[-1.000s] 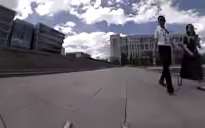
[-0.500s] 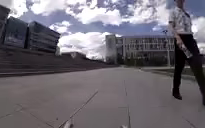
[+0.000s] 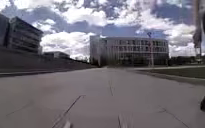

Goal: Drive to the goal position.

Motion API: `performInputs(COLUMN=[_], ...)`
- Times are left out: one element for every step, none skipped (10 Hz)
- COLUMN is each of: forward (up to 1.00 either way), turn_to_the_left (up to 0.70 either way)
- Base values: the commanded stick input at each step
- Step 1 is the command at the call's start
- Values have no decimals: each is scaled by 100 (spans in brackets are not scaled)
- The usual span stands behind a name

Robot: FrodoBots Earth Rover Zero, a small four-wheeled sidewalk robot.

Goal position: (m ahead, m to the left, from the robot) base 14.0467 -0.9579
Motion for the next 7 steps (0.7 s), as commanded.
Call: performInputs(forward=[70, 70, 70, 70, 70, 70, 70], turn_to_the_left=[0, 0, 0, 0, 0, 0, 0])
